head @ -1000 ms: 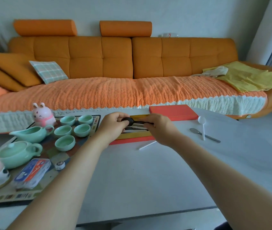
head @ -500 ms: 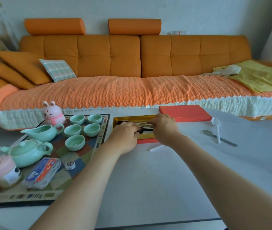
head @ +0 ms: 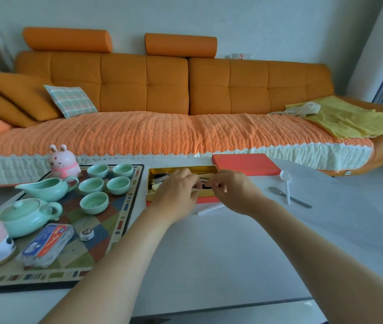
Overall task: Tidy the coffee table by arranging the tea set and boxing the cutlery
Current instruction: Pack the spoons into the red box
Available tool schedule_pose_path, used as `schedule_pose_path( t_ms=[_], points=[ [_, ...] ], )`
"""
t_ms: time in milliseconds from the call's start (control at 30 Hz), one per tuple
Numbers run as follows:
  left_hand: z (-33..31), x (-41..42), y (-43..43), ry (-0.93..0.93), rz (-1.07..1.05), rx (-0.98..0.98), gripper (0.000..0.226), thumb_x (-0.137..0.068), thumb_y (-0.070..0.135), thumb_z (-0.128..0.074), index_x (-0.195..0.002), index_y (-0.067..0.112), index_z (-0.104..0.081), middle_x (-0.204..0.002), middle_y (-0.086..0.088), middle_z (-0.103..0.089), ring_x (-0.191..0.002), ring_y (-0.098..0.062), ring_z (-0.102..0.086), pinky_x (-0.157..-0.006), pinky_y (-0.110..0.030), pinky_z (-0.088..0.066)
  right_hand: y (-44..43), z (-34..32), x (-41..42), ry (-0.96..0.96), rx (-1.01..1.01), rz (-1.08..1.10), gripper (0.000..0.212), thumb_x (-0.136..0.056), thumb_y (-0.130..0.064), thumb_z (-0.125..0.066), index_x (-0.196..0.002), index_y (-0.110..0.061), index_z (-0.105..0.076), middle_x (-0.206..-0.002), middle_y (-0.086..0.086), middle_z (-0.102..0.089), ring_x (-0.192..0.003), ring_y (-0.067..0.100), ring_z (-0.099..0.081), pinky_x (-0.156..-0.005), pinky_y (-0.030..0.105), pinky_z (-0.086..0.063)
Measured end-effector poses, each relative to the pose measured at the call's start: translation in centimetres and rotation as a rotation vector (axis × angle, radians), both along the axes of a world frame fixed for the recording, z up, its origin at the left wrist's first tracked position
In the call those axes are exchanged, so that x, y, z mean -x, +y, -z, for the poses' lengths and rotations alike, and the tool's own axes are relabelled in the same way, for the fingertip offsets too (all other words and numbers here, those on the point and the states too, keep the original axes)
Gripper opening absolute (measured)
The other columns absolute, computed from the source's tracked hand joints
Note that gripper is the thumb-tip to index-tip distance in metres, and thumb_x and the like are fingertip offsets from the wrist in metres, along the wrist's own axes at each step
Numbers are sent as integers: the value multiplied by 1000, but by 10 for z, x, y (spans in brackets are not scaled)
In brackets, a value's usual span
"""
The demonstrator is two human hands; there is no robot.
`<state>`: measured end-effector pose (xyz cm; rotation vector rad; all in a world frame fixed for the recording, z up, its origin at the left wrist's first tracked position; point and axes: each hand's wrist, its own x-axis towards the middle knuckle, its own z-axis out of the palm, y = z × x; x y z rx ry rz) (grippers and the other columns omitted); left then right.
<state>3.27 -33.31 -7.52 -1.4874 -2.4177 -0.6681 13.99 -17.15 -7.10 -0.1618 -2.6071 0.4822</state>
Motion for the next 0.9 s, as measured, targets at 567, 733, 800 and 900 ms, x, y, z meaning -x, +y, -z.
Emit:
schedule_pose_path(
  t_ms=[567, 733, 800, 900],
  points=[
    [17, -34, 14, -178, 81, 171, 21, -93, 16, -58, -109, 21, -70, -99, 2, -62, -92, -20, -61, -70, -27, -43, 9, 10, -41, -249, -266, 93, 31, -95, -18, -58, -122, -32, -66, -122, -10, -64, -110, 13, -53, -97, 26, -34],
    [11, -31, 11, -305, 18, 150, 27, -95, 12, -52, -114, 20, -70, -109, 2, -64, -94, -16, -59, -78, -26, -47, 13, 12, -37, -127, -226, 84, 29, -90, -18, -64, -117, -30, -67, -116, -9, -66, -109, 13, -54, -100, 34, -40],
    [4, -26, 8, -399, -26, 86, 26, -97, 16, -52, -116, 21, -69, -111, 4, -65, -97, -15, -58, -80, -25, -44, 17, 13, -35, -9, -148, 116, 40, -87, -21, -68, -126, -27, -61, -121, -6, -63, -113, 16, -52, -101, 36, -41],
    [-5, -17, 1, -554, -91, -55, 19, -99, 24, -55, -112, 23, -68, -102, 8, -62, -95, -14, -58, -74, -24, -42, 15, 10, -29, 175, 48, 164, 62, -85, -23, -73, -140, -20, -45, -130, -1, -54, -117, 16, -51, -101, 35, -43]
  ],
)
